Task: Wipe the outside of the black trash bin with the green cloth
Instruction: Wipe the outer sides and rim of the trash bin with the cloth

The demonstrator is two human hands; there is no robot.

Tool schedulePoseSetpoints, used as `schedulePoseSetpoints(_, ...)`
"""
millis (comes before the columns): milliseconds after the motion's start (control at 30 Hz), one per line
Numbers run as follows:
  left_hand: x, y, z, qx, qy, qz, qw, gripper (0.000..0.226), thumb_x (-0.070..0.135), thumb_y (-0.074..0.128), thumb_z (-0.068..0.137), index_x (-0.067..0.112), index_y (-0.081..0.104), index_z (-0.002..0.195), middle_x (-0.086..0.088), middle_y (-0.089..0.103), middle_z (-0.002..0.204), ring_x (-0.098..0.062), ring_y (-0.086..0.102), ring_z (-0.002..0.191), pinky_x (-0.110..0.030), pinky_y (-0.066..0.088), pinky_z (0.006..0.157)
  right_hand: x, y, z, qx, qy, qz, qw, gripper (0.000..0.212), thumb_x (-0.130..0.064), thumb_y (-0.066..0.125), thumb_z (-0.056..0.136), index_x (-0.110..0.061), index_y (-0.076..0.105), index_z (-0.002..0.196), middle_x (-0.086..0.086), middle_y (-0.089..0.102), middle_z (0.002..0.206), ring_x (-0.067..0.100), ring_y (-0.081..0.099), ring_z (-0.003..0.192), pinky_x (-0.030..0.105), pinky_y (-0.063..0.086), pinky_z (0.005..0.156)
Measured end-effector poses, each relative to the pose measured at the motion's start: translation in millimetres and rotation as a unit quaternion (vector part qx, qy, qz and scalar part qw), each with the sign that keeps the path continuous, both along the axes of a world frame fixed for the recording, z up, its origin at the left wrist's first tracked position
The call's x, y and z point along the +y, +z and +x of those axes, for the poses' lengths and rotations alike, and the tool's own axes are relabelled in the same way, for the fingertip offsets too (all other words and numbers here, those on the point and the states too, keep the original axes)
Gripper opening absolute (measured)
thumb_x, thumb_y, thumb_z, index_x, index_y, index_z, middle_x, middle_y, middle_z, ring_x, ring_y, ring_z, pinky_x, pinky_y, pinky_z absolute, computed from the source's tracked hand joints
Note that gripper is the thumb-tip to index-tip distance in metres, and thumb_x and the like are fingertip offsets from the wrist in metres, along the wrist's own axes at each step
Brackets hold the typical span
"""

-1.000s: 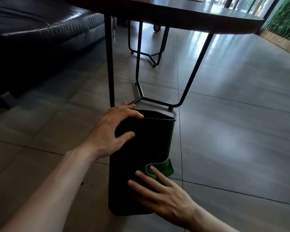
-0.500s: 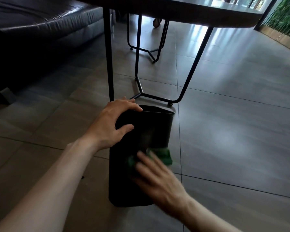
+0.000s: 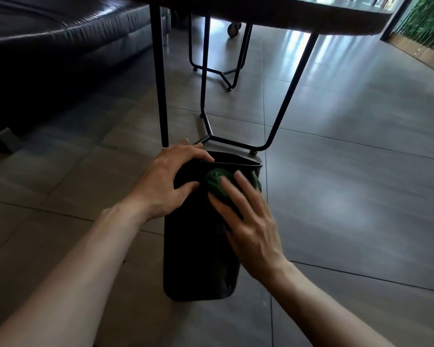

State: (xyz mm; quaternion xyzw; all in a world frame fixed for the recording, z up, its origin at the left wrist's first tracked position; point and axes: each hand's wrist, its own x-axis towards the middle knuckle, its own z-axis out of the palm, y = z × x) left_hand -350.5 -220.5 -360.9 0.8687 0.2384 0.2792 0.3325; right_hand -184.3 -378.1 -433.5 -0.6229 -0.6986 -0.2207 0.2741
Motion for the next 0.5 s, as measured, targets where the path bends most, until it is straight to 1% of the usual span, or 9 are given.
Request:
schedulePoseSetpoints(67,2,-1,-1,0.005,0.003,-0.002,1.0,0.057,0.007,0.076,0.081,0.041,0.06,0.123,0.015,0.052,0.144,-0.008,0.028,0.15,-0.044,0.026,0.123,-17,-28,-9,-0.067,0.057,-0.04,0.995,0.034,-0.019,0.058,0.106,-0.016,0.061,0.14,0.014,0.042,0.161,0.041,0.026,0.155,0.062,0.031,0.12)
schedulePoseSetpoints(100,2,-1,-3,0.009,0.004,-0.004,1.0,0.057,0.007,0.076,0.08,0.041,0.059,0.123,0.017,0.052,0.144,-0.007,0.027,0.15,-0.042,0.026,0.123,-29,-43,-13,-0.114,0.097,-0.071,0.986,0.029,-0.017,0.056,0.107,-0.016,0.063,0.136,0.014,0.043,0.161,0.041,0.026,0.155,0.061,0.03,0.122)
schedulePoseSetpoints(167,2,-2,-5,0.018,0.001,-0.005,1.0,0.056,0.009,0.076,0.081,0.042,0.058,0.122,0.023,0.051,0.14,-0.006,0.027,0.149,-0.039,0.026,0.122,-51,-69,-18,-0.186,0.163,-0.115,0.962,0.023,-0.02,0.053,0.109,-0.02,0.067,0.128,0.008,0.052,0.155,0.037,0.033,0.153,0.055,0.035,0.121)
schedulePoseSetpoints(200,1,-2,-6,0.018,-0.001,-0.004,1.0,0.053,0.011,0.075,0.083,0.043,0.058,0.122,0.026,0.052,0.137,-0.005,0.028,0.149,-0.037,0.026,0.121,-59,-76,-18,-0.2,0.18,-0.124,0.955,0.021,-0.024,0.056,0.108,-0.022,0.07,0.123,0.005,0.058,0.15,0.033,0.039,0.15,0.051,0.039,0.119)
schedulePoseSetpoints(267,0,-3,-4,0.005,0.001,-0.003,1.0,0.044,0.015,0.072,0.087,0.041,0.059,0.12,0.028,0.054,0.132,-0.006,0.031,0.147,-0.036,0.028,0.12,-64,-74,-18,-0.2,0.19,-0.13,0.952,0.017,-0.03,0.059,0.107,-0.028,0.073,0.116,0.001,0.063,0.143,0.03,0.044,0.147,0.044,0.043,0.116)
schedulePoseSetpoints(300,-1,-3,-3,-0.003,0.008,-0.004,1.0,0.038,0.017,0.07,0.09,0.04,0.06,0.119,0.025,0.056,0.131,-0.008,0.033,0.146,-0.037,0.029,0.119,-62,-68,-15,-0.201,0.19,-0.134,0.952,0.017,-0.03,0.058,0.108,-0.029,0.073,0.114,0.002,0.063,0.143,0.031,0.043,0.148,0.044,0.043,0.115)
schedulePoseSetpoints(367,0,-4,-2,-0.011,0.025,0.0,1.0,0.032,0.019,0.069,0.092,0.036,0.062,0.118,0.02,0.059,0.129,-0.012,0.037,0.143,-0.041,0.031,0.119,-53,-51,-8,-0.196,0.184,-0.136,0.954,0.019,-0.025,0.052,0.11,-0.027,0.07,0.114,0.007,0.057,0.15,0.035,0.037,0.151,0.047,0.041,0.116)
schedulePoseSetpoints(433,2,-4,-3,-0.011,0.036,0.009,0.999,0.033,0.017,0.07,0.09,0.032,0.062,0.118,0.018,0.06,0.127,-0.017,0.043,0.139,-0.046,0.034,0.117,-37,-24,3,-0.15,0.148,-0.112,0.971,0.021,-0.019,0.053,0.108,-0.023,0.068,0.122,0.012,0.051,0.156,0.037,0.033,0.153,0.05,0.039,0.118)
schedulePoseSetpoints(500,3,-3,-4,-0.003,0.034,0.018,0.999,0.039,0.014,0.073,0.086,0.031,0.062,0.12,0.016,0.06,0.126,-0.021,0.046,0.136,-0.05,0.036,0.115,-12,6,12,-0.077,0.087,-0.069,0.991,0.029,-0.017,0.06,0.104,-0.021,0.066,0.132,0.015,0.048,0.157,0.038,0.033,0.153,0.053,0.041,0.117)
